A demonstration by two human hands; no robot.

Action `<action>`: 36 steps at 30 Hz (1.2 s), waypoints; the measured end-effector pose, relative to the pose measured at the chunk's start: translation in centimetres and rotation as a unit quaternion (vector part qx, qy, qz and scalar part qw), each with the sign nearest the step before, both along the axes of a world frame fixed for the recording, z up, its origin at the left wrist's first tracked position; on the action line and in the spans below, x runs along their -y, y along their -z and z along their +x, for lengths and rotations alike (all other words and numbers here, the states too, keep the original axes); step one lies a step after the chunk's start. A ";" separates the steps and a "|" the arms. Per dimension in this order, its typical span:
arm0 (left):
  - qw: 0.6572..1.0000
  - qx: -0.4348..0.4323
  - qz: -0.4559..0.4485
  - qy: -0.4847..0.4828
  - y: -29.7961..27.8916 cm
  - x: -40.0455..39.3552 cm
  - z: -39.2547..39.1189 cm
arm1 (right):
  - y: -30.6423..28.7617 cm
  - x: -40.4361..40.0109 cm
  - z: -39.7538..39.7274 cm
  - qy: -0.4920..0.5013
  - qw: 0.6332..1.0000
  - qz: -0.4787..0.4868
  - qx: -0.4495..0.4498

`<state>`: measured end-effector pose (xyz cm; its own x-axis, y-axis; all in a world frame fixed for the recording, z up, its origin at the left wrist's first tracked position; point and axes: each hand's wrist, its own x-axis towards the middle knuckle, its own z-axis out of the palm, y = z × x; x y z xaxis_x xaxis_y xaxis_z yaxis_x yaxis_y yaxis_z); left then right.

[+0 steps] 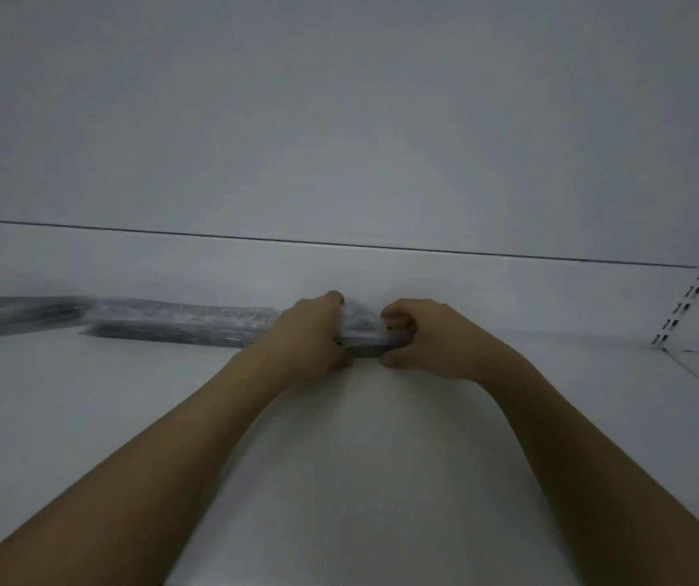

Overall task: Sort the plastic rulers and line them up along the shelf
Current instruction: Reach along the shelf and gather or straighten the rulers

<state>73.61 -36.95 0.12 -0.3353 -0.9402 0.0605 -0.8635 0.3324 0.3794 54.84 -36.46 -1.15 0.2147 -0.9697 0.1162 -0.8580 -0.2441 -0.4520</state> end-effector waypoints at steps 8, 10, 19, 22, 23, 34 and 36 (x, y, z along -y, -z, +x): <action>0.999 -0.032 -0.015 0.005 0.8 0.8 0.6 | 0.0 -0.2 0.2 0.003 1.000 -0.009 -0.026; 0.999 -0.031 -0.026 -0.007 0.8 0.8 0.6 | -0.2 -0.3 -0.1 0.007 1.000 0.000 -0.019; 0.999 -0.005 -0.036 -0.014 0.4 0.5 1.0 | -0.5 -0.6 0.1 0.021 0.999 -0.032 -0.010; 0.999 0.027 -0.018 -0.011 0.3 0.1 0.9 | -0.4 -1.1 0.2 0.024 1.000 -0.005 -0.016; 0.999 0.037 -0.012 -0.013 0.3 0.0 0.9 | -0.4 -1.2 0.3 0.023 0.999 -0.004 -0.026; 0.999 0.001 -0.034 -0.009 0.6 0.5 0.1 | -0.5 -1.3 0.3 0.049 0.997 -0.030 -0.055; 0.999 -0.022 -0.021 -0.011 0.5 0.6 0.4 | -0.6 -1.5 0.0 0.052 0.998 -0.021 -0.037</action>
